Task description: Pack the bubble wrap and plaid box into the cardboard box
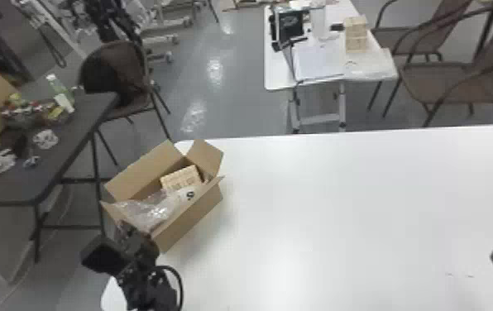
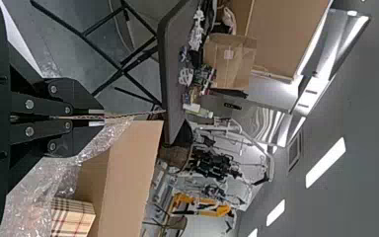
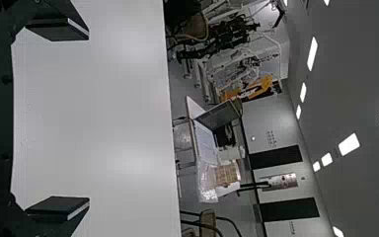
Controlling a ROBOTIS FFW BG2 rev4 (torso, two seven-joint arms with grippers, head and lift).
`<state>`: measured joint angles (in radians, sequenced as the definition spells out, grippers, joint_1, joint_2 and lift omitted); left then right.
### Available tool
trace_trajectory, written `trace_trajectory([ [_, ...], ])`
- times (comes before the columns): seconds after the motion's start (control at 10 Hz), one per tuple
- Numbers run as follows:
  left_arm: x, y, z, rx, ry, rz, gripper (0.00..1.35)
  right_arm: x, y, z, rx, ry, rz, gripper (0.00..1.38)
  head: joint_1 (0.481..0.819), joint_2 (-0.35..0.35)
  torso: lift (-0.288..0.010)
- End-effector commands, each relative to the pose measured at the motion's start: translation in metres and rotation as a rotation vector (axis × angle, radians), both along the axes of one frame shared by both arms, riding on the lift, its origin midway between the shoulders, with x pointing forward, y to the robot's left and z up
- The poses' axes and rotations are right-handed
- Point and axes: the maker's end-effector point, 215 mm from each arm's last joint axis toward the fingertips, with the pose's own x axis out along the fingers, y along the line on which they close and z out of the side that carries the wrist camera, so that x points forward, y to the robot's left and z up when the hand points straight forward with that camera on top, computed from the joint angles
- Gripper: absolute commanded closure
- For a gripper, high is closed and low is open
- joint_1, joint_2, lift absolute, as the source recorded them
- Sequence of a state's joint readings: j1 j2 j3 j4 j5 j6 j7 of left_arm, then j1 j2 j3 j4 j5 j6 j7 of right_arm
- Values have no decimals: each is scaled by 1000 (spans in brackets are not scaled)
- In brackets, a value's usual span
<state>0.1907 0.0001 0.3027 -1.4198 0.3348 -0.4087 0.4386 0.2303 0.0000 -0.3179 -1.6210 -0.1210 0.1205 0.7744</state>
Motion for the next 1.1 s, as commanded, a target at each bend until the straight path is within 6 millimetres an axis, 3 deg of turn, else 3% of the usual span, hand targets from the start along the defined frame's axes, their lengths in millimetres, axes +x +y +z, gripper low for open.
trace_trajectory([
  [0.0, -2, 5, -2, -2, 1, 11, 1108, 1, 3, -1, 2, 2, 6, 114, 695, 316, -44],
  [0.2, -5, 1, 2, -1, -24, 9, 269, 2, 4, -1, 3, 1, 8, 114, 695, 329, -44],
  [0.3, -8, -5, 8, 7, -47, -1, 85, 1, 4, -1, 1, 4, 8, 110, 695, 329, -44],
  [0.5, -8, -28, 43, 60, -108, -64, 136, -1, 4, 0, 0, 2, 9, 111, 695, 318, -44],
  [0.7, -10, -77, 86, 154, -144, -212, 134, -4, 2, 5, -25, -12, 9, 110, 695, 295, -44],
  [0.8, -10, -112, 94, 175, -137, -305, 136, -9, -2, 12, -60, -45, 3, 110, 695, 267, -44],
  [1.0, -14, -171, 81, 195, -78, -480, 140, -33, -12, 15, -184, -90, -23, 111, 695, 176, -44],
])
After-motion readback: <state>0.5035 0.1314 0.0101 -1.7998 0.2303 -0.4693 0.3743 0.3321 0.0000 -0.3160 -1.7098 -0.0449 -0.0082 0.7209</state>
